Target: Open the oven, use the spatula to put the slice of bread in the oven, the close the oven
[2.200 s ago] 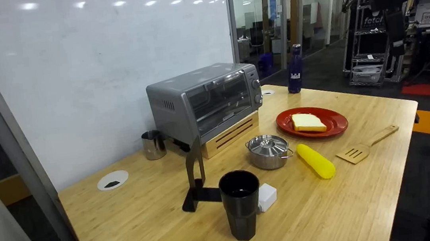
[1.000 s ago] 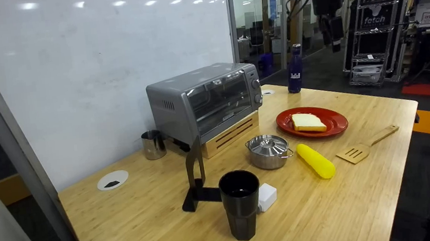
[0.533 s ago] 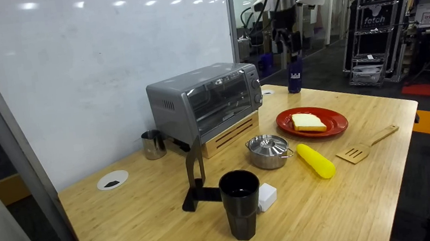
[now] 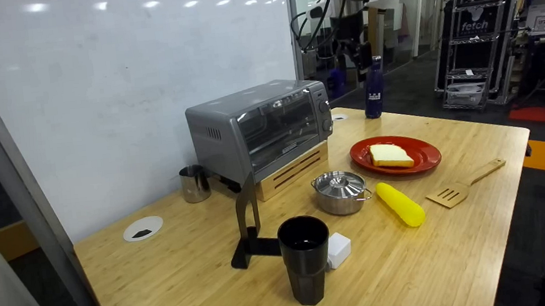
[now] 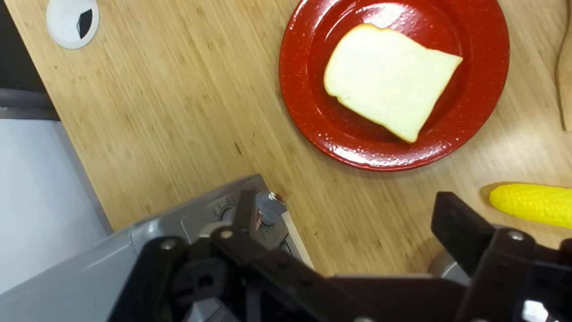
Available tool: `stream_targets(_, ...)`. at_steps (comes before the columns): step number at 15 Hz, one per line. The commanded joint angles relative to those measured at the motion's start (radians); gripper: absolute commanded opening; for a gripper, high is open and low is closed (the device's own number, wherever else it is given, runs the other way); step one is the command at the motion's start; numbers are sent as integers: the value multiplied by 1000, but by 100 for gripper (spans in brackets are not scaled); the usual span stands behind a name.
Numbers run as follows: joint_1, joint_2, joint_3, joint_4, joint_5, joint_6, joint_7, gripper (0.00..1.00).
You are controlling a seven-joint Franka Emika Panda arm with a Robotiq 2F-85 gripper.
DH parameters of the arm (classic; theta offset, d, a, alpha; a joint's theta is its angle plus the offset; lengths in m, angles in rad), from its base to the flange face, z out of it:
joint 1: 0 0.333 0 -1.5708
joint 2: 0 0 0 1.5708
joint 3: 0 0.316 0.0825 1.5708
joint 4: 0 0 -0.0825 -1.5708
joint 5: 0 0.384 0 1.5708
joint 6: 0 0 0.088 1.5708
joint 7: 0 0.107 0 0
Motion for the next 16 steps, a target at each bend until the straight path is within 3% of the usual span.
stream_targets(1,-7,0,8,3,-2,-4,1,100)
stream_targets(10,-9,6,9,9,3,2,-1,100)
stream_targets(16,10,115,52,122,-3,69,-140,100)
